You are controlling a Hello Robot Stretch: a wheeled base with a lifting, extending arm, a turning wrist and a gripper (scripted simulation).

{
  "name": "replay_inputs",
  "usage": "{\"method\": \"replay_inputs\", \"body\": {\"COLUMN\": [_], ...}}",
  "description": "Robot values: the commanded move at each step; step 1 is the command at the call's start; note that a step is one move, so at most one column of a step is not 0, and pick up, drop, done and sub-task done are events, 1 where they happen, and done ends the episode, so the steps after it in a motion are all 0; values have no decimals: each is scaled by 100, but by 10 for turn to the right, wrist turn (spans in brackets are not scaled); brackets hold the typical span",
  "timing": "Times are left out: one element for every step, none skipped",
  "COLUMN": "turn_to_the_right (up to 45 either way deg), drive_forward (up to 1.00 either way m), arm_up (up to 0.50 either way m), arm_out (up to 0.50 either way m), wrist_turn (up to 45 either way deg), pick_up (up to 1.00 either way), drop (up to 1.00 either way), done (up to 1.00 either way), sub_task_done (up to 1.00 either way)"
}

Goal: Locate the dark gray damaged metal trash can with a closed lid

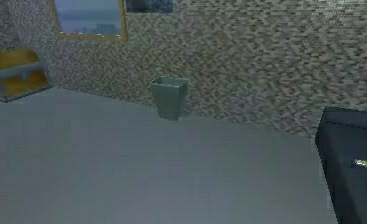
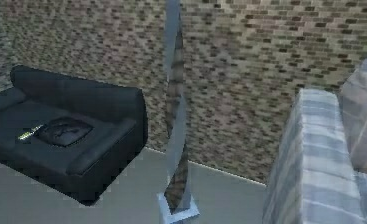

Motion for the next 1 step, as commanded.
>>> {"method": "replay_inputs", "body": {"turn_to_the_right": [0], "drive_forward": [5], "arm_up": [0], "arm_out": [0], "wrist_turn": [0], "pick_up": [0], "drop": [0], "done": [0], "sub_task_done": [0]}}
